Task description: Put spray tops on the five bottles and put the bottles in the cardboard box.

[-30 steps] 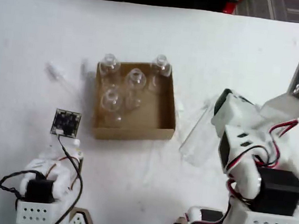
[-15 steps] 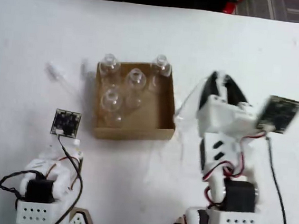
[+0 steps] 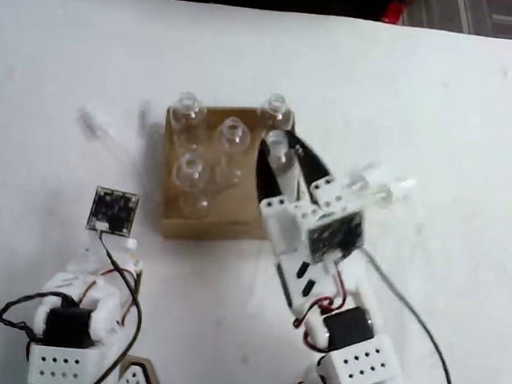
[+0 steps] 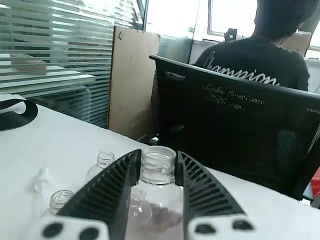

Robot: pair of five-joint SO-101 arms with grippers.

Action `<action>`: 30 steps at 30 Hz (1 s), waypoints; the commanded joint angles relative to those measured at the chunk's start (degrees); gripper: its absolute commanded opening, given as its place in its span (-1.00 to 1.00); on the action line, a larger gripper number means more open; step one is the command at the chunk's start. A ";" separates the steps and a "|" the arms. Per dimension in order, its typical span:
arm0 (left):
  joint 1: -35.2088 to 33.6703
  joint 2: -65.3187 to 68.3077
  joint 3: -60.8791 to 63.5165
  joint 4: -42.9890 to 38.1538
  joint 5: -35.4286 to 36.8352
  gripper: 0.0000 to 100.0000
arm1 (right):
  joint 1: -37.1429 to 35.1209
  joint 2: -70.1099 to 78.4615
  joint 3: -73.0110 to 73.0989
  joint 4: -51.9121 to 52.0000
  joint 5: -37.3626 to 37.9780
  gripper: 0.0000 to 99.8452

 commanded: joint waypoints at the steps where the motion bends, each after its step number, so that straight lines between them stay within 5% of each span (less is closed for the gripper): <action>1: -0.66 -0.48 -0.18 -0.88 0.53 -0.95 | -0.04 1.80 1.05 -6.46 1.85 -0.97; 15: -0.66 -0.48 -0.18 -0.88 0.53 -0.95 | 1.27 33.36 -2.11 -29.05 -5.80 -0.97; 30: -0.66 -0.48 -0.18 -0.88 0.53 -0.95 | 1.27 42.51 -0.53 -33.71 -6.24 -0.97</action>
